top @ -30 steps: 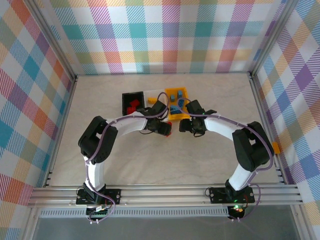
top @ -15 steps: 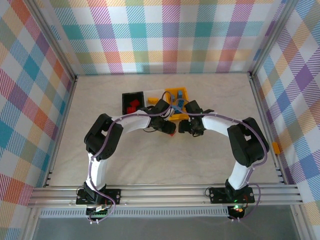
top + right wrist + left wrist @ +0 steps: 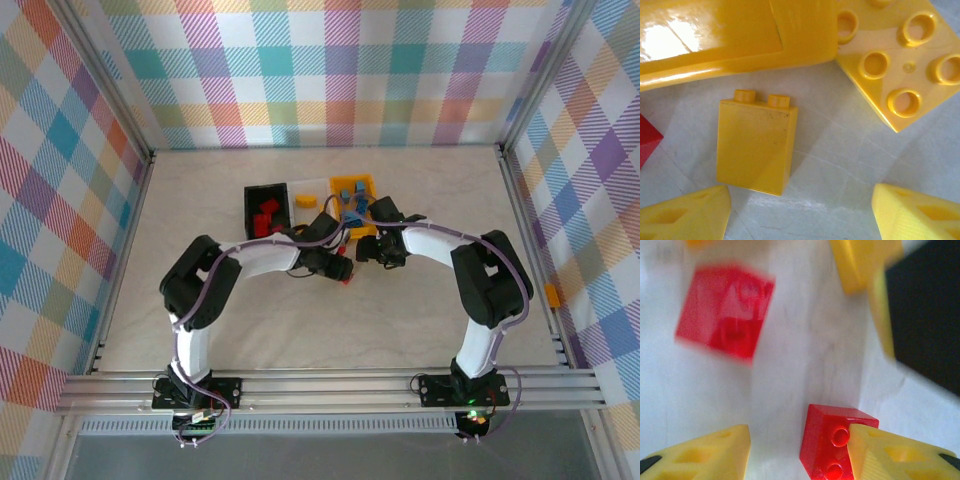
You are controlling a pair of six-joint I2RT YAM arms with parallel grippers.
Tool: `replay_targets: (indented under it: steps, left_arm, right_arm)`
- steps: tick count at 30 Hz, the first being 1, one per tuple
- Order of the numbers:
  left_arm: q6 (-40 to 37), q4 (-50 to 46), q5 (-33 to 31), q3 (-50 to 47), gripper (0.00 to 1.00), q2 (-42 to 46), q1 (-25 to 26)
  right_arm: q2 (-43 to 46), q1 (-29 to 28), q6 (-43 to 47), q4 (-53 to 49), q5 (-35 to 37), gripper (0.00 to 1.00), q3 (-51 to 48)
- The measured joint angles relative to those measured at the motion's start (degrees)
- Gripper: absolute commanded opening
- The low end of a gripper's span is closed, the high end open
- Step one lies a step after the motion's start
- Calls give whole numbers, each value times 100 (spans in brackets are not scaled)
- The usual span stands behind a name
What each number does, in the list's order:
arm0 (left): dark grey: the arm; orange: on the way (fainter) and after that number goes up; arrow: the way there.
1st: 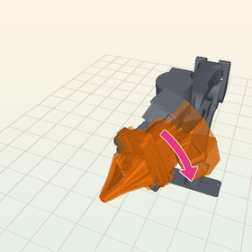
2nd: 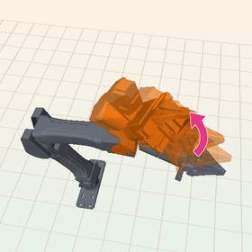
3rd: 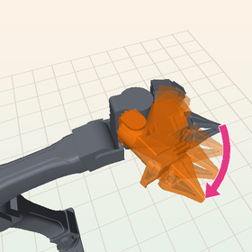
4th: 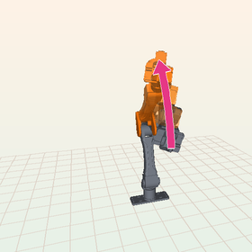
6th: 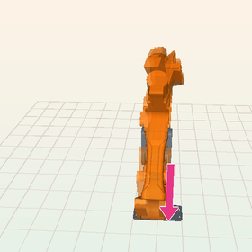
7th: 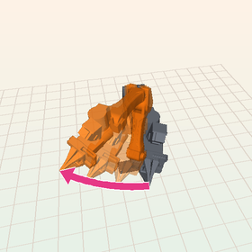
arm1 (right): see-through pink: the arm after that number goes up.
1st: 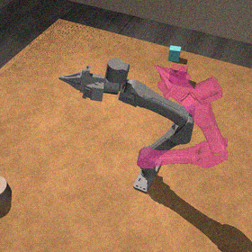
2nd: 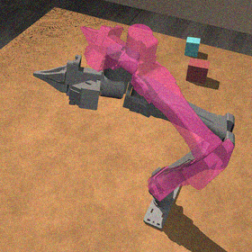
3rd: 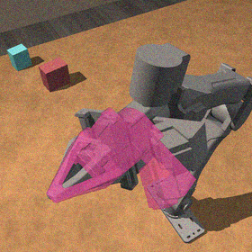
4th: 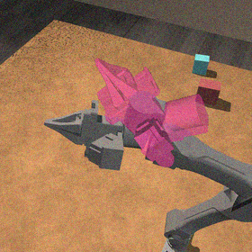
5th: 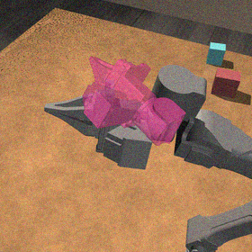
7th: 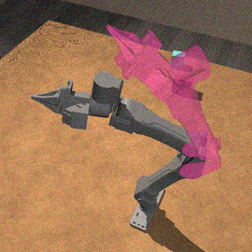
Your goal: Sort the legos into containers by color
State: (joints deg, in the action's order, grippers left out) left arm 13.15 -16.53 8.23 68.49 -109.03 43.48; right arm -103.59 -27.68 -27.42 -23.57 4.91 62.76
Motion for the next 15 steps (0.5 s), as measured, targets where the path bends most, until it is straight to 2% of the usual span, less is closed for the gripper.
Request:
replay_targets:
  steps: [3,6,9,15]
  left_arm:
    - [111,-166,-90,-673,56,597,63]
    - [243,-415,-210,-1185,66,1174,63]
    - [387,-573,-299,-1390,72,1631,66]
    - [487,-603,-339,-1397,76,2201,63]
  right_arm:
    - [22,0,4,0,-2,75,0]
    - [22,0,33,-9,-2,74,17]
    - [0,0,85,-55,0,72,129]
    - [-284,0,186,-116,2,67,664]
